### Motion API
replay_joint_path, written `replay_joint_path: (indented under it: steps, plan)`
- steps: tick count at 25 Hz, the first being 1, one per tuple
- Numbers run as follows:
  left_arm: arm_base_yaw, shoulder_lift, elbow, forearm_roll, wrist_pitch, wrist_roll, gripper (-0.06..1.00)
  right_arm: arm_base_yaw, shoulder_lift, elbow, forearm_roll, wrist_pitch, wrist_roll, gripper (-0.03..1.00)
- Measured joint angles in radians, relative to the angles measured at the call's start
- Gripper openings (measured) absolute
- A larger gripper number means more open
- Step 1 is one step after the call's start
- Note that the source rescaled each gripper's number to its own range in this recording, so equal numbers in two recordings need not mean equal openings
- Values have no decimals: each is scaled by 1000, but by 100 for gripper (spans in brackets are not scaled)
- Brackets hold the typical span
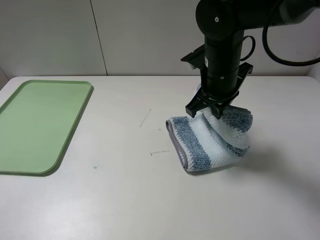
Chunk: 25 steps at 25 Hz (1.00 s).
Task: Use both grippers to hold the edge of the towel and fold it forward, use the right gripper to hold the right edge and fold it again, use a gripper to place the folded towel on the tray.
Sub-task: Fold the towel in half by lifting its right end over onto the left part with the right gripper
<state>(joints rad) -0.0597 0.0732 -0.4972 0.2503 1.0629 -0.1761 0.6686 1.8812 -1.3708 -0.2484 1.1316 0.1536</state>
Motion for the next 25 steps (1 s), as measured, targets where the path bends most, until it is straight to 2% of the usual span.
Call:
replay_joint_path:
  steps: [5,10,11,12,13,14,15,17,20,25]
  plan:
    - [0,0,0,0,0,0,99,59,34,0,12,-11,27,8]
    - [0,0,0,0,0,0,99,73,45,0,31,-29,53,8]
    - [0,0,0,0,0,0,99,73,45,0,36,-30,60,11]
    - [0,0,0,0,0,0,99,73,45,0,43,-34,69,20]
    - [0,0,0,0,0,0,99,73,45,0,53,-36,80,38]
    - [0,0,0,0,0,0,99,73,45,0,65,-38,91,65]
    - [0,0,0,0,0,0,99,73,45,0,73,-40,98,77]
    - [0,0,0,0,0,0,99,73,45,0,80,-41,105,92]
    - [0,0,0,0,0,0,99,73,45,0,91,-44,104,98]
    - [0,0,0,0,0,0,99,73,45,-15,95,-11,105,100]
